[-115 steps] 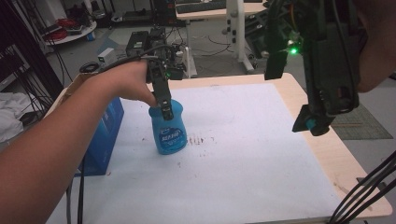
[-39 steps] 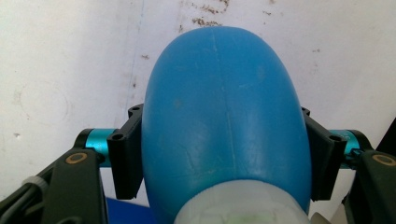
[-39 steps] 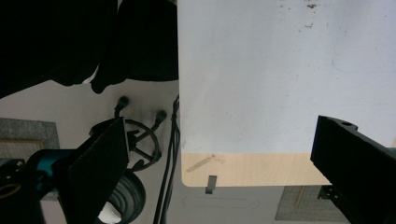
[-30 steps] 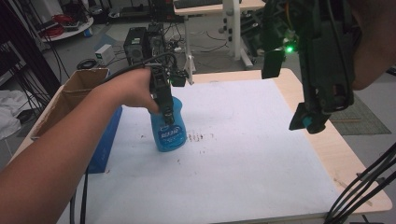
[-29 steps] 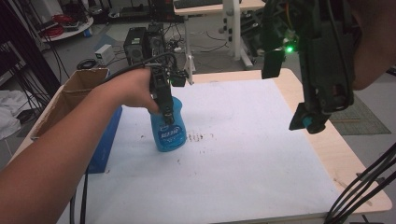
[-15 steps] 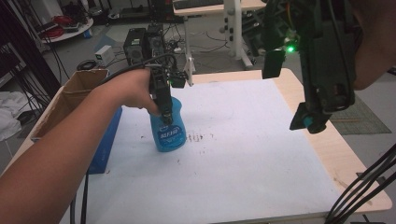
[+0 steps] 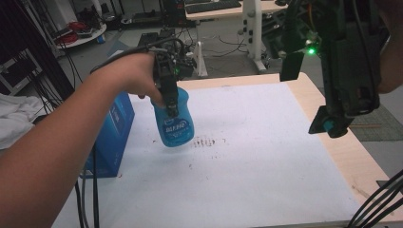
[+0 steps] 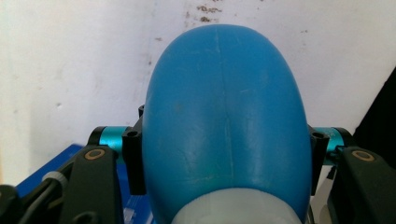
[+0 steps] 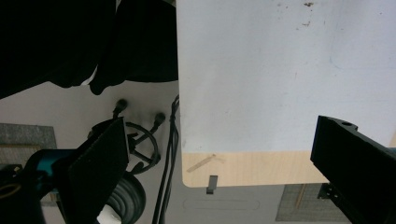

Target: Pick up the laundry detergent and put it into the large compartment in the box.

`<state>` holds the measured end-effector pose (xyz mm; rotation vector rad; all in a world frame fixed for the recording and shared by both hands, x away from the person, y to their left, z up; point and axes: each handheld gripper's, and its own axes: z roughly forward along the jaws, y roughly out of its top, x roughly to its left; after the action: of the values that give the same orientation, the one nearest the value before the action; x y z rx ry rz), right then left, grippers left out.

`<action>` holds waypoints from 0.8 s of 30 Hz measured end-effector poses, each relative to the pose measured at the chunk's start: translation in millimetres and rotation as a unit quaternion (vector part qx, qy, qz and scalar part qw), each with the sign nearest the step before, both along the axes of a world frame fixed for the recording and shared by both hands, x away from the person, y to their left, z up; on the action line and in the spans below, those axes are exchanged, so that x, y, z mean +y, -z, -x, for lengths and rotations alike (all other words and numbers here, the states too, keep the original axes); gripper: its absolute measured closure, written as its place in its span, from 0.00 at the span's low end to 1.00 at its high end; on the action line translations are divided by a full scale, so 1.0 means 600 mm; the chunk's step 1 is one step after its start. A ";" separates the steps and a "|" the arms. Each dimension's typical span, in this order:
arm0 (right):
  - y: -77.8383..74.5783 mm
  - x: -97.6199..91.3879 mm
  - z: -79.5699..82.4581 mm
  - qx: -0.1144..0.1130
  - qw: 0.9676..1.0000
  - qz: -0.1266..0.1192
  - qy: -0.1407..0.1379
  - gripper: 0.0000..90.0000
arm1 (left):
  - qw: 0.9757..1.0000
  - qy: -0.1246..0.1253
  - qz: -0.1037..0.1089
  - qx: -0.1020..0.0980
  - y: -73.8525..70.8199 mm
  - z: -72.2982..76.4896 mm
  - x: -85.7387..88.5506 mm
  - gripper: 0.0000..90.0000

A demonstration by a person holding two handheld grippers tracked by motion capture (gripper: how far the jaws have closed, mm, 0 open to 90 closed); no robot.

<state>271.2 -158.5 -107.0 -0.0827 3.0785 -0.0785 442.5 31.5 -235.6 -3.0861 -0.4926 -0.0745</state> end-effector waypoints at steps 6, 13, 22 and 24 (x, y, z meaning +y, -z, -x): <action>-0.001 0.001 0.004 0.000 1.000 0.003 -0.001 0.04 | 0.999 -0.031 0.011 -0.005 -0.047 0.001 0.019 0.42; 0.001 0.002 0.003 -0.002 1.000 -0.001 -0.006 0.04 | 0.998 -0.052 0.023 -0.019 -0.102 0.009 0.059 0.42; 0.005 0.008 -0.003 0.001 1.000 0.001 -0.010 0.04 | 0.995 -0.099 0.018 -0.026 -0.160 0.017 0.113 0.42; 0.004 0.012 -0.003 0.002 1.000 0.001 -0.011 0.04 | 0.992 -0.119 0.019 -0.025 -0.168 0.016 0.128 0.42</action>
<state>273.0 -151.3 -109.5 -0.1181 3.0807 -0.0802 432.7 108.2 -134.5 -3.0421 -0.8684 -0.1398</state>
